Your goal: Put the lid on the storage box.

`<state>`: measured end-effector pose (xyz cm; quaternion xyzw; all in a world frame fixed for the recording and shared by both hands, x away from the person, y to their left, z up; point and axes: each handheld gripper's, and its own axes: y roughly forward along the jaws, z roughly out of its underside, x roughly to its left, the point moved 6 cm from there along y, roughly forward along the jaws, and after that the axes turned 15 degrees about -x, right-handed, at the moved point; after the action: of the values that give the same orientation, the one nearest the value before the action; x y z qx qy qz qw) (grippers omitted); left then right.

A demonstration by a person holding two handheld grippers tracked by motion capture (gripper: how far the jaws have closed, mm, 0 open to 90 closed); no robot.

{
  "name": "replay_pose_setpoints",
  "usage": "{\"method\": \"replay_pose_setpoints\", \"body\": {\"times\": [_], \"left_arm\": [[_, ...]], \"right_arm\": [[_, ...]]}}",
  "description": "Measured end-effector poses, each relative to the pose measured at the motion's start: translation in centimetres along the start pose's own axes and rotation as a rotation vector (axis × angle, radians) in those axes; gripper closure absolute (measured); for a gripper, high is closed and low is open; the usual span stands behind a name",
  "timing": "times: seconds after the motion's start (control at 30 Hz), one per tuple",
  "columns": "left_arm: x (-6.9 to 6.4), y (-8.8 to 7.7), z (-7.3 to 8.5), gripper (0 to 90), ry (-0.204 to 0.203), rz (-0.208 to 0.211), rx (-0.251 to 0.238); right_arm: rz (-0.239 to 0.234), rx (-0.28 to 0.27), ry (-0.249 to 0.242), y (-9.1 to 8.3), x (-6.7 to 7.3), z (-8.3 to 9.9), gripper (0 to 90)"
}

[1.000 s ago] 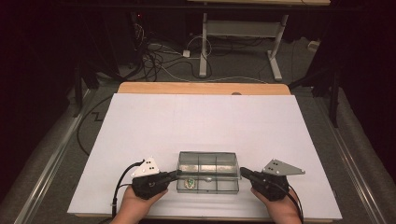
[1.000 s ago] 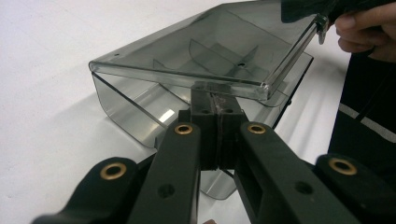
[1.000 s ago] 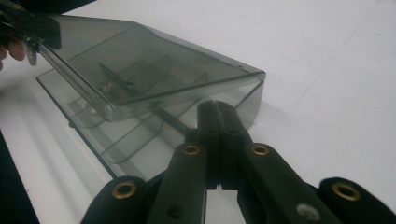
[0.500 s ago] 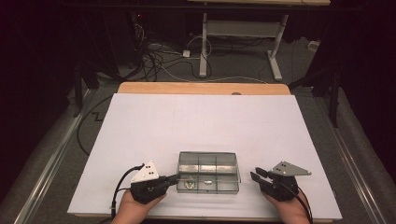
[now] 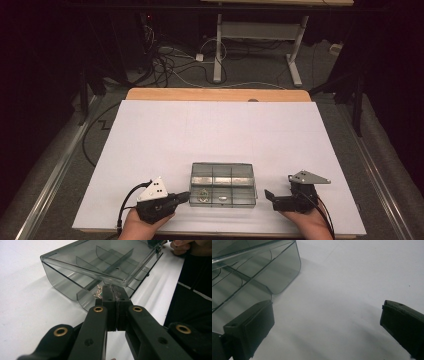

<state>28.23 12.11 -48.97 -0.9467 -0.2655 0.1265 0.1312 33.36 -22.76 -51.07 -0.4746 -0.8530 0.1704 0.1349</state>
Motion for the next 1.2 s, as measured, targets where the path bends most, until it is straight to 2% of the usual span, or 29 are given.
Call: {"method": "replay_pose_setpoints", "body": {"times": [0.27, 0.37, 0.43, 0.6, 0.73, 1.0, 1.1, 1.2], "left_arm": [[0.0, -0.1, 0.7, 86.7, -0.002, -0.007, 0.027], [0.3, 0.0, 1.0, 86.7, 0.003, -0.023, 0.042], [0.4, 0.0, 1.2, 86.6, -0.01, -0.022, 0.043], [1.2, 0.1, 1.6, 86.7, -0.014, -0.042, 0.053], [2.3, -0.3, 1.5, 86.7, -0.028, -0.077, 0.036], [5.5, -1.6, 1.5, 86.7, -0.052, -0.191, 0.018], [6.6, -1.6, 1.5, 86.8, -0.079, -0.218, 0.011], [7.9, -1.2, 1.2, 86.8, -0.059, -0.244, 0.024]], "right_arm": [[-0.003, 0.001, -0.001, 0.1, 0.0, 0.0, 0.0], [-0.005, -0.001, 0.003, 0.1, 0.0, -0.1, 0.0], [-0.006, -0.004, 0.012, 0.1, 0.0, -0.2, 0.0], [-0.005, -0.008, 0.015, 0.0, 0.0, -0.2, 0.0], [-0.006, -0.014, 0.012, 0.0, 0.0, -0.3, 0.0], [-0.011, -0.012, 0.009, 0.1, -0.1, -0.3, 0.0], [-0.009, -0.015, 0.016, 0.0, -0.1, -0.3, 0.0], [-0.005, -0.015, 0.016, 0.0, -0.2, -0.4, 0.0]]}}
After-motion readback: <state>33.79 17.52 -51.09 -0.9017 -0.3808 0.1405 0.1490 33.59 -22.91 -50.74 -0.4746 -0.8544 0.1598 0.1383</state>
